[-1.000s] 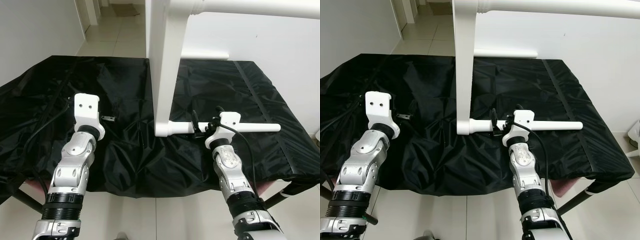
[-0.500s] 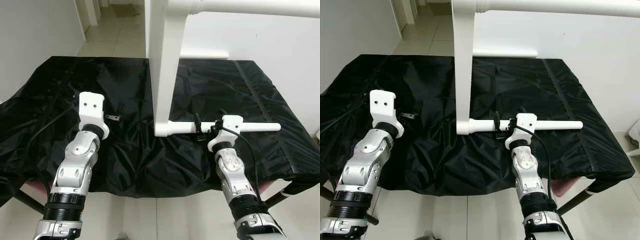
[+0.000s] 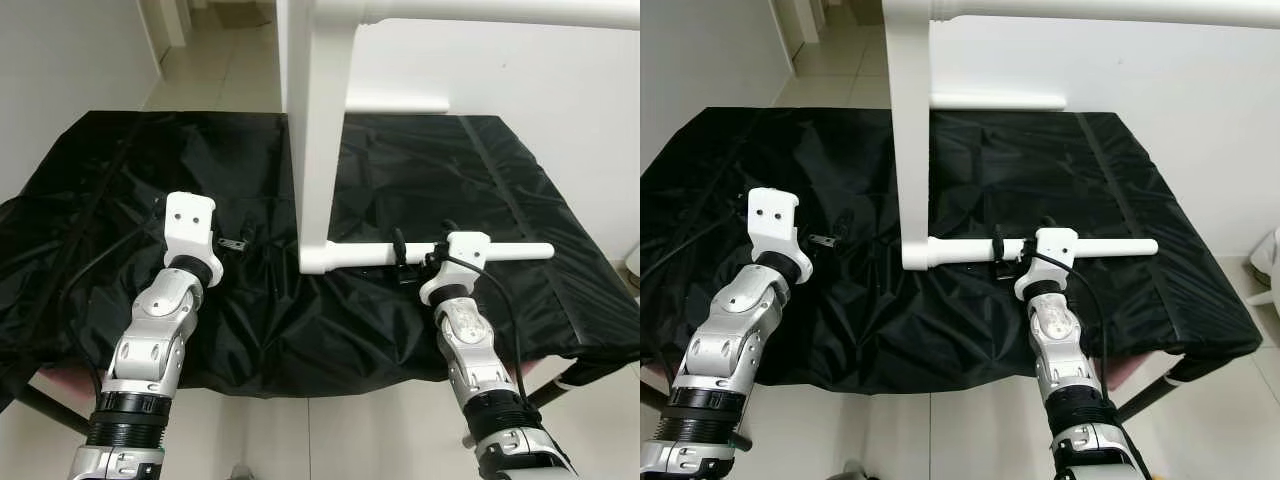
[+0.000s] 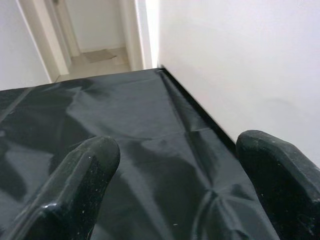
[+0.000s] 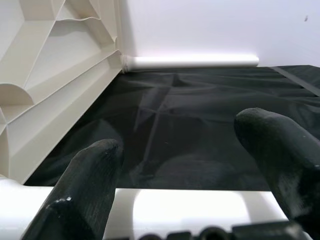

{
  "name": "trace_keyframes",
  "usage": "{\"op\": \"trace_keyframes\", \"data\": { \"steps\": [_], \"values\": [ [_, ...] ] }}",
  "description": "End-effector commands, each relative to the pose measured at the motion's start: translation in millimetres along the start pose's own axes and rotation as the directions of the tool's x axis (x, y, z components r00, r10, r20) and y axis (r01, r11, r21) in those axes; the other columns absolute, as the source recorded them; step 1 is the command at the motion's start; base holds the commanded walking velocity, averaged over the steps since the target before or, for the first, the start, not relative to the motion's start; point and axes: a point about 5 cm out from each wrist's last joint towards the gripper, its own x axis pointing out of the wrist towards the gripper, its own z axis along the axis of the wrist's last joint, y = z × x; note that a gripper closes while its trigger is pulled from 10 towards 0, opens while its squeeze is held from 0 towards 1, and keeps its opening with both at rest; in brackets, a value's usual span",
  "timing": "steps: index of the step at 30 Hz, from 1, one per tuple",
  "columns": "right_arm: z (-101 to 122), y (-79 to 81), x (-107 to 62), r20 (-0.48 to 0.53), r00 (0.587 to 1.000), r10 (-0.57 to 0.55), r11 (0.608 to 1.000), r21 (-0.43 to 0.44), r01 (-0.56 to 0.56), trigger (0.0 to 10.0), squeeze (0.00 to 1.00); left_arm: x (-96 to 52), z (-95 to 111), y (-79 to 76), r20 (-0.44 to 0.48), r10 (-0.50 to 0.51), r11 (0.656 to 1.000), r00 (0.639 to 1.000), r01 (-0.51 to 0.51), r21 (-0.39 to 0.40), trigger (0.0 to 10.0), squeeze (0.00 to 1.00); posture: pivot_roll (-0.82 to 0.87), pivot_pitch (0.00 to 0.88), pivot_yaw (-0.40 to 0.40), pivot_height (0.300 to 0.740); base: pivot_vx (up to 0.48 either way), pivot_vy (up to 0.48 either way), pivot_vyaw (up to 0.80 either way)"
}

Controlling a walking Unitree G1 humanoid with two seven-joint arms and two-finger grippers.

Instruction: Building children table

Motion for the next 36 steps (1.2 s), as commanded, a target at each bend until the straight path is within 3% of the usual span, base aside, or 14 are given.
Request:
{"op": "trace_keyframes", "data": {
  "steps": [1,7,11,13,14,16,19,22,25,36],
  "values": [
    [1.0,-1.3,0.7,0.005,1.0,-0.002,1.0,0.001,0.002,10.0,0.0,-1.5,-0.8,2.8,0.0,0.008,1.0,1.0,-0.008,-0.007,10.0,0.0,-0.02,0.0,0.011,0.74,0.0,0.0,0.0],
    [8.9,-6.5,3.9,0.044,0.999,0.002,0.999,-0.05,0.0,10.0,0.0,-1.8,3.2,5.5,0.009,0.012,1.0,1.0,-0.012,0.006,10.0,0.0,-0.02,0.0,0.01,0.74,0.0,0.0,0.0],
    [31.9,-20.5,10.2,0.156,0.987,-0.027,0.988,-0.148,0.05,10.0,0.0,-3.3,10.6,5.6,0.03,-0.036,0.999,0.999,0.035,0.032,10.0,0.0,-0.02,0.0,0.01,0.74,0.0,0.0,0.0],
    [59.4,-35.1,12.4,0.302,0.949,-0.084,0.953,-0.255,0.165,10.0,0.0,-5.5,15.4,4.4,0.043,-0.09,0.995,0.995,0.087,0.055,10.0,0.0,-0.02,0.0,0.011,0.74,0.0,0.0,0.0],
    [59.4,-35.1,12.4,0.302,0.949,-0.084,0.953,-0.255,0.165,10.0,0.0,-5.5,15.4,4.4,0.043,-0.09,0.995,0.995,0.087,0.055,10.0,0.0,-0.02,0.0,0.011,0.74,0.0,0.0,0.0],
    [81.9,-42.3,11.4,0.42,0.9,-0.116,0.911,-0.315,0.265,10.0,0.0,-6.7,16.6,3.5,0.041,-0.12,0.991,0.992,0.118,0.064,10.0,0.0,-0.02,0.0,0.012,0.74,0.0,0.0,0.0],
    [94.2,-45.7,10.8,0.478,0.868,-0.135,0.887,-0.333,0.321,10.0,0.0,-7.3,16.9,2.4,0.039,-0.137,0.989,0.99,0.134,0.064,10.0,0.0,-0.02,0.0,0.017,0.74,0.0,0.0,0.0],
    [113.9,-55.9,9.4,0.569,0.801,-0.185,0.831,-0.346,0.437,10.0,0.0,-8.9,16.3,-2.4,0.03,-0.182,0.981,0.983,0.18,0.067,10.0,0.0,-0.02,0.0,0.014,0.74,0.0,0.0,0.0],
    [122.5,-59.9,9.4,0.601,0.773,-0.204,0.807,-0.344,0.48,10.0,0.0,-10.6,15.3,-5.7,0.022,-0.222,0.973,0.975,0.22,0.073,10.0,0.0,-0.02,0.0,0.012,0.74,0.0,0.0,0.0],
    [116.0,-58.8,10.6,0.583,0.784,-0.214,0.805,-0.349,0.479,10.0,0.0,-14.5,17.2,-14.4,0.023,-0.307,0.949,0.952,0.304,0.077,10.0,0.0,-0.01,0.0,0.011,0.74,0.0,0.0,0.0]
  ]
}}
